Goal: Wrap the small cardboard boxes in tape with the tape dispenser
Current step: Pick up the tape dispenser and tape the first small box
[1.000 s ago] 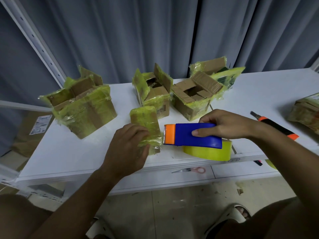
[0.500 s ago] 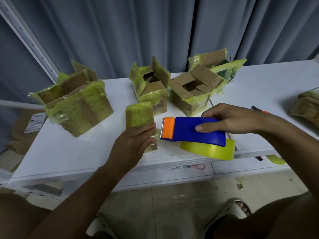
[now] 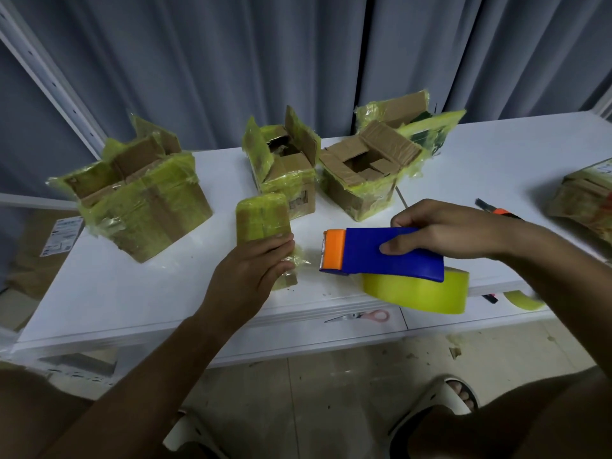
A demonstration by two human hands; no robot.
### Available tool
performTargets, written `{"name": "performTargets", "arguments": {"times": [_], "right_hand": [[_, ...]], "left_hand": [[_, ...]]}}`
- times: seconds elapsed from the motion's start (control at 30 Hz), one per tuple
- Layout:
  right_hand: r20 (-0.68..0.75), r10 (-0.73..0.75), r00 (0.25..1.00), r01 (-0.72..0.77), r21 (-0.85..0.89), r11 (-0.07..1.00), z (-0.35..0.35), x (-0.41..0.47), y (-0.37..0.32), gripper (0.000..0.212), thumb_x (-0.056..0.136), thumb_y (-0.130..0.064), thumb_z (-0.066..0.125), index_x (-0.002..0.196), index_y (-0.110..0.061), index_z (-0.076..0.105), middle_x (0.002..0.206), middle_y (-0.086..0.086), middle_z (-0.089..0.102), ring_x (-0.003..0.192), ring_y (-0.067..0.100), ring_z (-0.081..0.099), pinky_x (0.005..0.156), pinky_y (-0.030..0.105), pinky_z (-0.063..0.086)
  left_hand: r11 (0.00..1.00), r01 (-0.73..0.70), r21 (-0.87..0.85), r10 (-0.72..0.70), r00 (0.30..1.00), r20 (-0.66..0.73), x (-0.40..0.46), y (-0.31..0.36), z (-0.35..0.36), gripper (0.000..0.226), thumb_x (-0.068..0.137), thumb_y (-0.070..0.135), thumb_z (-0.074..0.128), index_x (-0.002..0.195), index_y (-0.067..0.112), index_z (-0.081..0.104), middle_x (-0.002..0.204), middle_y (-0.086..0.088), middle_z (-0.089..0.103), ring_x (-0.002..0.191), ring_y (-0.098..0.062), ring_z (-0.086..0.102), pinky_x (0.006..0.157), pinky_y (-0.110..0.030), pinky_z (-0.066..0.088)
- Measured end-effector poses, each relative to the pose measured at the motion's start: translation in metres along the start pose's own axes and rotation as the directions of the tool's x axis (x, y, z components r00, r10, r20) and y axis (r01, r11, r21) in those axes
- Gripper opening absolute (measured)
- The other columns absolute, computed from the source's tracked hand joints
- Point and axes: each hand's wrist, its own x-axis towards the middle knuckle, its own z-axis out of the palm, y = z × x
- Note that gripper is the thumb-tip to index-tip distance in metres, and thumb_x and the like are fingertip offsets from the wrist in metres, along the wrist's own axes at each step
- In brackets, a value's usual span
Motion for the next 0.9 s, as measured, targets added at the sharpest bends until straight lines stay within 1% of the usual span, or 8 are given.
{"name": "performTargets", "arguments": {"times": [0.13,0.27,0.37,0.5,0.57,0.67,0.73,0.9], "right_hand": [[-0.040,0.084,0.996,-0.087,-0.106,0.991,0.018,0.008,-0.013,0.045,0.088,-0.046,0.070,0.063,-0.012,0.053,0.057,0.001,0.049,0.054,0.016,0.047,0.065,0.038,0.037],[-0.112,0.138,0.984,-0.159,-0.209,0.965,0.046,0.019,-0.034,0.046,0.091,-0.048,0.064,0.093,-0.002,0.069,0.092,0.012,0.065,0.085,0.025,0.064,0.069,0.034,0.039],[-0.121,0.184,0.976,-0.205,-0.198,0.959,0.052,0.027,-0.044,0.045,0.090,-0.044,0.063,0.067,-0.008,0.053,0.068,0.008,0.050,0.061,0.022,0.049,0.062,0.033,0.032],[-0.122,0.233,0.965,-0.250,-0.156,0.956,0.048,0.033,-0.054,0.046,0.090,-0.043,0.064,0.060,-0.014,0.045,0.061,0.002,0.043,0.055,0.018,0.041,0.058,0.032,0.030],[-0.164,0.194,0.967,-0.234,-0.278,0.932,0.051,0.031,-0.063,0.045,0.090,-0.044,0.062,0.060,-0.015,0.045,0.063,0.001,0.046,0.057,0.017,0.043,0.056,0.030,0.030],[-0.277,0.064,0.959,-0.209,-0.531,0.821,0.067,0.024,-0.078,0.040,0.088,-0.051,0.056,0.068,-0.019,0.042,0.073,-0.001,0.047,0.062,0.015,0.042,0.063,0.030,0.036],[-0.315,0.003,0.949,-0.200,-0.596,0.778,0.075,0.021,-0.083,0.040,0.087,-0.053,0.055,0.069,-0.021,0.038,0.073,-0.001,0.042,0.061,0.014,0.037,0.066,0.032,0.036],[-0.260,0.144,0.955,-0.251,-0.449,0.857,0.060,0.028,-0.077,0.039,0.087,-0.050,0.057,0.068,-0.019,0.043,0.074,0.000,0.048,0.064,0.016,0.045,0.059,0.029,0.034]], "left_hand": [[1.000,-0.018,0.002,0.018,1.000,0.001,0.001,0.001,0.003,0.045,0.100,0.040,0.039,0.125,0.014,0.066,0.128,0.001,0.065,0.117,-0.008,0.053,0.101,-0.026,0.040],[1.000,-0.007,-0.024,0.008,1.000,0.006,0.002,0.000,0.004,0.035,0.098,0.032,0.051,0.124,0.016,0.067,0.129,0.003,0.064,0.119,-0.005,0.053,0.100,-0.022,0.041],[0.998,0.009,-0.068,-0.007,1.000,0.019,0.002,-0.002,0.002,0.036,0.096,0.033,0.051,0.125,0.017,0.067,0.130,0.006,0.063,0.122,-0.002,0.052,0.100,-0.021,0.041],[0.992,-0.008,-0.128,0.012,0.999,0.030,0.006,-0.004,-0.001,0.042,0.096,0.039,0.047,0.127,0.019,0.065,0.132,0.013,0.058,0.125,0.007,0.046,0.104,-0.022,0.039],[0.990,-0.012,-0.140,0.015,1.000,0.023,0.005,-0.003,-0.001,0.041,0.096,0.038,0.048,0.127,0.017,0.065,0.131,0.008,0.061,0.125,0.003,0.049,0.105,-0.026,0.041],[0.991,-0.009,-0.132,0.010,1.000,0.004,0.005,-0.004,0.000,0.036,0.096,0.032,0.055,0.126,0.015,0.066,0.128,0.003,0.065,0.122,-0.006,0.056,0.102,-0.032,0.047],[0.991,-0.003,-0.133,0.002,1.000,-0.005,0.005,-0.004,0.002,0.034,0.094,0.025,0.060,0.126,0.015,0.066,0.128,0.004,0.065,0.121,-0.008,0.058,0.102,-0.034,0.049],[0.991,-0.001,-0.137,-0.002,1.000,-0.026,0.005,-0.001,0.000,0.033,0.094,0.027,0.059,0.125,0.017,0.067,0.127,0.007,0.064,0.121,-0.003,0.056,0.101,-0.030,0.048]]}}
